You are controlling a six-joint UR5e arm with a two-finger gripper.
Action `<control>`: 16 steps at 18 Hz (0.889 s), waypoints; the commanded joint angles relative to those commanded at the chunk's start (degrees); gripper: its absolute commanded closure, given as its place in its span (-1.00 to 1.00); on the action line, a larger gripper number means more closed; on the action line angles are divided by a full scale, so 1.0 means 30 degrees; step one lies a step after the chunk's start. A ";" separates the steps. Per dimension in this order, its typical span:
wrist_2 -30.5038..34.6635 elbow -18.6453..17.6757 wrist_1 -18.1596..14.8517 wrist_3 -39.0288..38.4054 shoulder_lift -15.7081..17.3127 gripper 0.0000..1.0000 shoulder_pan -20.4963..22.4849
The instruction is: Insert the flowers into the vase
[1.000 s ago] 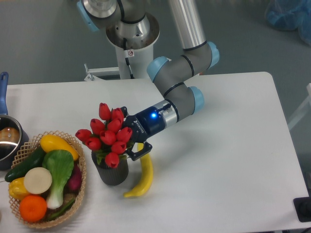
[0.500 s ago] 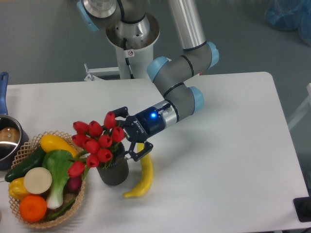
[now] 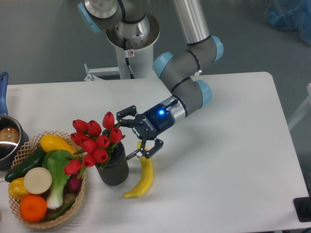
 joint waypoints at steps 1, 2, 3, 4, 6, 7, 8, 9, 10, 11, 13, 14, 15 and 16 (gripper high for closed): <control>0.0553 -0.0029 -0.0029 -0.0088 0.0351 -1.00 0.0233; 0.1197 -0.0029 -0.0029 -0.0118 0.0703 -1.00 0.0438; 0.1871 0.0058 -0.0029 -0.0148 0.1054 -1.00 0.0556; 0.2660 0.0204 -0.0087 -0.0351 0.1580 -1.00 0.0934; 0.4912 0.0642 -0.0088 -0.1490 0.2634 -1.00 0.1639; 0.6055 0.0964 -0.0088 -0.1641 0.3133 -1.00 0.1786; 0.7024 0.1257 -0.0059 -0.1613 0.3544 -1.00 0.1846; 0.7846 0.1579 -0.0088 -0.1642 0.3954 -1.00 0.1962; 0.8492 0.1930 -0.0088 -0.1758 0.4219 -1.00 0.2021; 0.9107 0.2224 -0.0117 -0.1788 0.4425 -1.00 0.2254; 1.0949 0.2635 -0.0175 -0.1789 0.4748 -1.00 0.2752; 1.1655 0.2637 -0.0205 -0.1789 0.4952 -1.00 0.2986; 1.2272 0.2898 -0.0234 -0.1789 0.5302 -1.00 0.3279; 1.3003 0.3190 -0.0321 -0.1789 0.5480 -1.00 0.3369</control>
